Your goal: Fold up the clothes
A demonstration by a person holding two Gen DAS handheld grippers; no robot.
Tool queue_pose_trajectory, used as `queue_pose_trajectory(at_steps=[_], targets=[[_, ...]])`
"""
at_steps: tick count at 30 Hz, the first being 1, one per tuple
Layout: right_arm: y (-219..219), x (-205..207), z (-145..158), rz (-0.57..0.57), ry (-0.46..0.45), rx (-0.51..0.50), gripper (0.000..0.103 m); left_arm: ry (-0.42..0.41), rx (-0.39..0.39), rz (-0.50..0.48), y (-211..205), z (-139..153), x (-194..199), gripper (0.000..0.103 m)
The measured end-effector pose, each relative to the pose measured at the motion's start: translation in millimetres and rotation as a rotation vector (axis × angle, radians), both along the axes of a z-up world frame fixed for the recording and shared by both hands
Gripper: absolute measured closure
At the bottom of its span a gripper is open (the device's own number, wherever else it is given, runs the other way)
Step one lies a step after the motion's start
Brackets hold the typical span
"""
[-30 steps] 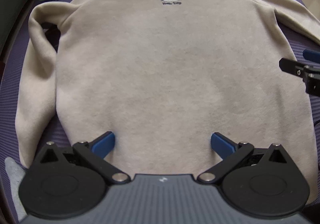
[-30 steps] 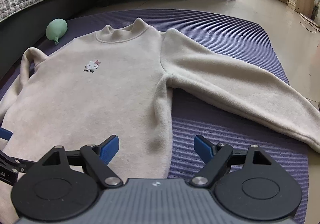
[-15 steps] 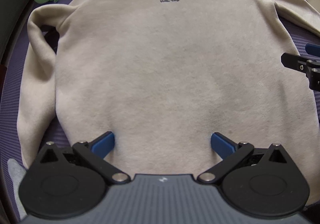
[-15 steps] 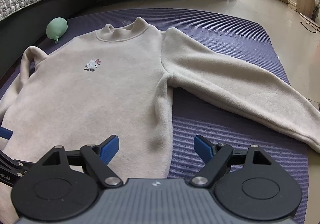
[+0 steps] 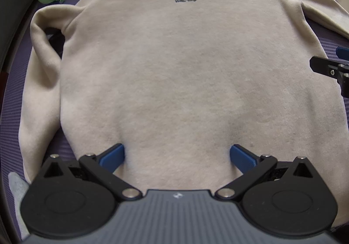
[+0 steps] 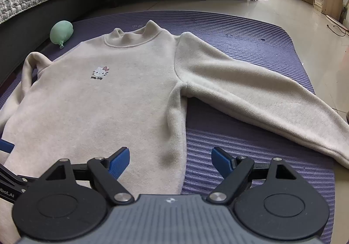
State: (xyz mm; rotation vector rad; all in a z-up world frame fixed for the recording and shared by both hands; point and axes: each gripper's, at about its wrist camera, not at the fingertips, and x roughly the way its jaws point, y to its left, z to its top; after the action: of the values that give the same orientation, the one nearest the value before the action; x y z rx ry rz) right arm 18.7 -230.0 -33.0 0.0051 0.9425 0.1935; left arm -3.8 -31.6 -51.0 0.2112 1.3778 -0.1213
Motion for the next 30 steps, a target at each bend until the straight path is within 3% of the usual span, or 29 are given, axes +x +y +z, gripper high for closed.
queue_pose_trajectory(at_steps=[11,30], targets=[[3,-1,0,0.006,-0.005,-0.019,0.02,-0.026,-0.028,0.087,21,6,8,0.0],[3,0,-1,0.013,-0.005,-0.026,0.02,-0.059,-0.01,0.053,26,11,8,0.0]])
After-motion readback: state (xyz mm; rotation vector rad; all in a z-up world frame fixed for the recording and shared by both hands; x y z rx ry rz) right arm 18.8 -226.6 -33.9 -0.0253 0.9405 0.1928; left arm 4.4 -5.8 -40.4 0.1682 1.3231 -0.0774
